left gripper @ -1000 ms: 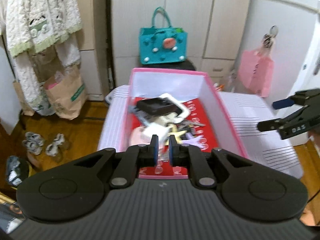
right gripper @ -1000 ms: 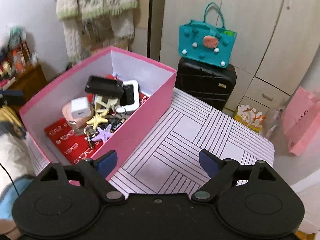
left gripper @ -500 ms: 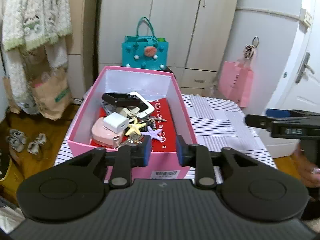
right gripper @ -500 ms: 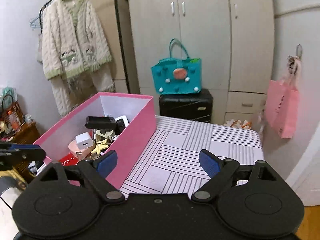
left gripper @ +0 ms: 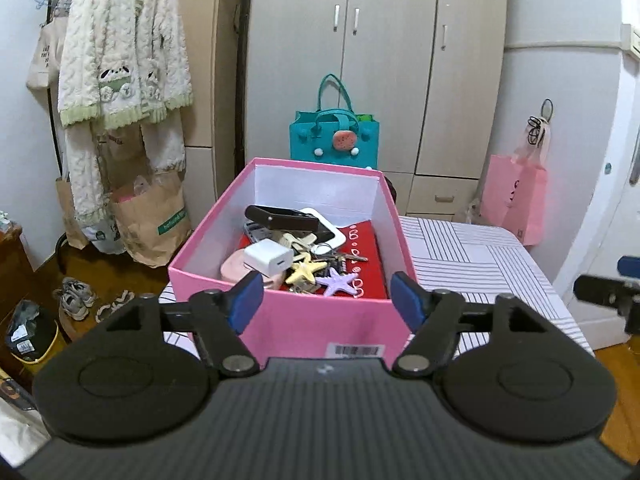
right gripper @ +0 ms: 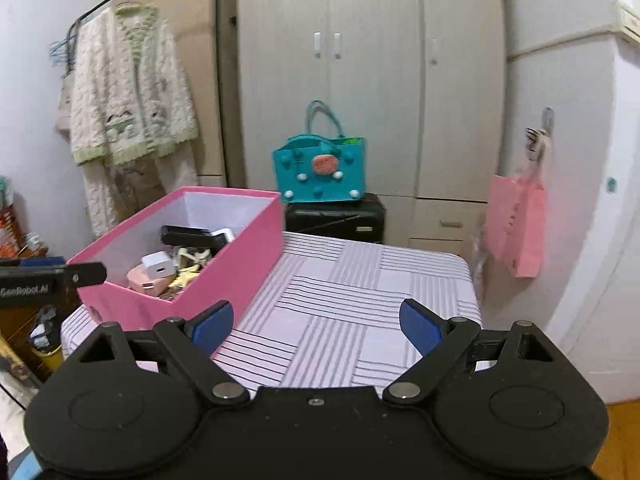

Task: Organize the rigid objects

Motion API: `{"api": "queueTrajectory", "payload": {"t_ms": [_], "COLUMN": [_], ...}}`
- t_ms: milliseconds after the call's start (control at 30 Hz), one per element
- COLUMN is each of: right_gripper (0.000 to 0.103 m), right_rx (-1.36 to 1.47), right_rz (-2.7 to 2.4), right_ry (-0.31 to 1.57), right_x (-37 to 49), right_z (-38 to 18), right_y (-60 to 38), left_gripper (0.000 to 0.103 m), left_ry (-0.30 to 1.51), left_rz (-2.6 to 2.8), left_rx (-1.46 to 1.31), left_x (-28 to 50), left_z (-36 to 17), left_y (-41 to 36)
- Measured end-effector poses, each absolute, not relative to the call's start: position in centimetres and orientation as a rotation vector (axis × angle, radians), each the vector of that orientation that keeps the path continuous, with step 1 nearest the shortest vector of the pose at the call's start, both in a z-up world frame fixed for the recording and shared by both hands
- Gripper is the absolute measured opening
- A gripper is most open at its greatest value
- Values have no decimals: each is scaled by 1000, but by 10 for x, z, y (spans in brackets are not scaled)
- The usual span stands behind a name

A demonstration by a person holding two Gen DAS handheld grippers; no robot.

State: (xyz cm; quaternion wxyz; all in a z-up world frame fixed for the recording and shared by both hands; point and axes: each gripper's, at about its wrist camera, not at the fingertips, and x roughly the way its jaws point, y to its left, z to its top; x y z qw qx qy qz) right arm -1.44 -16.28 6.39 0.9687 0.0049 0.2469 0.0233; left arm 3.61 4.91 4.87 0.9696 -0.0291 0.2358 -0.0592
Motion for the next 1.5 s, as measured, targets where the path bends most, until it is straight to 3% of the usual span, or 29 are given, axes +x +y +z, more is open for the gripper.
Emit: {"api": "queueTrajectory", "payload": {"t_ms": [167, 267, 1500], "right_gripper": [93, 93, 94], "right_rx": [0, 5, 5], "right_rz": [14, 10, -75], "right_ry": [482, 498, 459], "right_x": [-21, -20, -41], "right_z": [67, 67, 50], "right_y": [-164, -162, -154], "left_gripper": [86, 102, 103], "left_ry": [457, 435, 513], "left_rz": [-110, -126, 3], "left_rx": [-33, 32, 50], "left_x": [26, 18, 11], "left_z": [46, 48, 35], "left_y": [39, 32, 18]}}
